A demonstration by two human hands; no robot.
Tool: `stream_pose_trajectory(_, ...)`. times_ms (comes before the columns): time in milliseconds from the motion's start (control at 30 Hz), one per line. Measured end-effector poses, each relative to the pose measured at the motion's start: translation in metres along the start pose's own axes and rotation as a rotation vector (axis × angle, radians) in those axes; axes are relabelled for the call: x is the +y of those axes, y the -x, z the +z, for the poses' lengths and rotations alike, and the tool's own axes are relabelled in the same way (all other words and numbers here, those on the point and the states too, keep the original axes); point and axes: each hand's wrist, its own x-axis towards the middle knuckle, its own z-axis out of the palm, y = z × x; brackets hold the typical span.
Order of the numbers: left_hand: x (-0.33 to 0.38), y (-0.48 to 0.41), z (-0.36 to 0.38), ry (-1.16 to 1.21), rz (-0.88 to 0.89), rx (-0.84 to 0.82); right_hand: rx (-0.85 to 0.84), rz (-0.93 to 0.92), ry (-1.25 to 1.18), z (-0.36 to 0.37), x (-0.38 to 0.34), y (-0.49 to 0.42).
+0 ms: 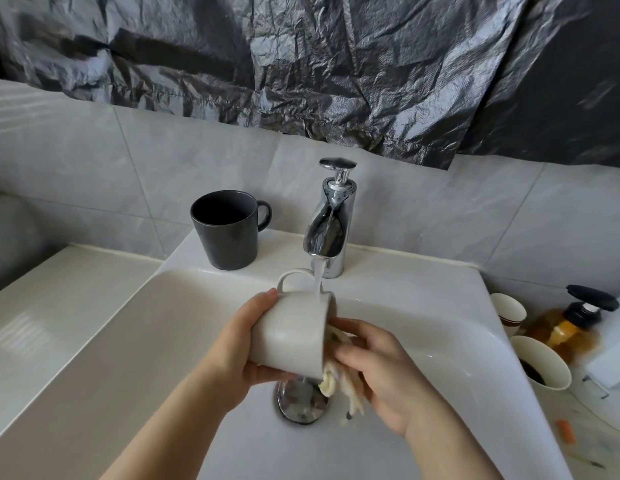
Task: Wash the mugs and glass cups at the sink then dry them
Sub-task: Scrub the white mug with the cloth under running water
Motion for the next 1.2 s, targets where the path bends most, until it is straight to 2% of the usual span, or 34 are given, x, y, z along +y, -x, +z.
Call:
stream_pose_trajectory(100,-0.001,0.0,0.001,0.003,0.0,0.019,0.229,-0.135,0.153,-0.001,0.003,-0.002)
stream_pose_trajectory(200,0.001,0.0,0.002,0.04,-0.011,0.026,0.377,-0.27,-0.071,-0.005,-0.001,-0.004)
stream_pose_trajectory(267,0.002,0.0,0.002,0.052,-0.008,0.026,0.315,-0.238,-0.292,-0.004,-0.005,-0.001)
stream_pose_trajectory(333,0.001,-0.001,0.001,0.046,-0.008,0.017,0.102,-0.189,-0.383,0.003,-0.005,0.002)
stream_pose_trajectory(400,0.0,-0.001,0.0,0.022,-0.019,-0.005,-0.145,-0.18,-0.25,0.013,0.0,0.007)
stream_pose_trajectory(500,-0.001,0.001,-0.002,-0.036,-0.045,-0.055,-0.335,-0.186,0.152,0.021,0.009,0.012)
stream_pose_trajectory(533,-0.002,0.002,-0.002,-0.075,-0.043,-0.07,-0.346,-0.171,0.297,0.021,0.015,0.011)
stream_pose_trajectory(600,-0.004,0.002,0.0,-0.165,-0.01,-0.101,-0.21,-0.169,0.613,0.021,0.025,0.006)
stream_pose_trajectory(667,-0.006,0.002,0.003,-0.197,0.021,-0.08,-0.15,-0.114,0.709,0.021,0.029,0.002)
stream_pose_trajectory(733,-0.007,0.002,0.002,-0.211,0.07,-0.043,-0.211,-0.054,0.515,0.024,0.026,-0.001)
stream_pose_trajectory(833,-0.008,0.001,0.002,-0.256,0.141,-0.078,-0.345,0.042,-0.22,0.015,0.019,-0.003)
stream_pose_trajectory(867,-0.007,0.001,0.003,-0.261,0.149,-0.088,-0.356,0.056,-0.403,0.014,0.015,-0.002)
stream_pose_trajectory(900,-0.007,0.001,0.004,-0.253,0.143,-0.088,-0.366,0.055,-0.46,0.013,0.016,-0.002)
stream_pose_trajectory(933,-0.007,0.0,0.004,-0.236,0.124,-0.078,-0.359,0.046,-0.401,0.014,0.016,-0.001)
stream_pose_trajectory(967,-0.008,0.0,0.004,-0.215,0.101,-0.061,-0.334,0.03,-0.203,0.017,0.019,-0.002)
stream_pose_trajectory(1033,-0.009,0.0,0.004,-0.19,0.067,-0.04,-0.214,-0.08,0.473,0.022,0.028,-0.002)
stream_pose_trajectory(1067,-0.01,0.0,0.004,-0.192,0.056,-0.04,-0.153,-0.136,0.712,0.024,0.029,-0.003)
stream_pose_trajectory(1100,-0.011,0.0,0.003,-0.193,0.048,-0.045,-0.119,-0.158,0.799,0.025,0.029,-0.003)
stream_pose_trajectory(1133,-0.011,0.0,0.002,-0.193,0.05,-0.053,-0.114,-0.144,0.764,0.026,0.028,-0.003)
stream_pose_trajectory(1200,-0.01,-0.001,0.002,-0.204,0.085,-0.09,-0.189,-0.006,0.356,0.023,0.024,-0.002)
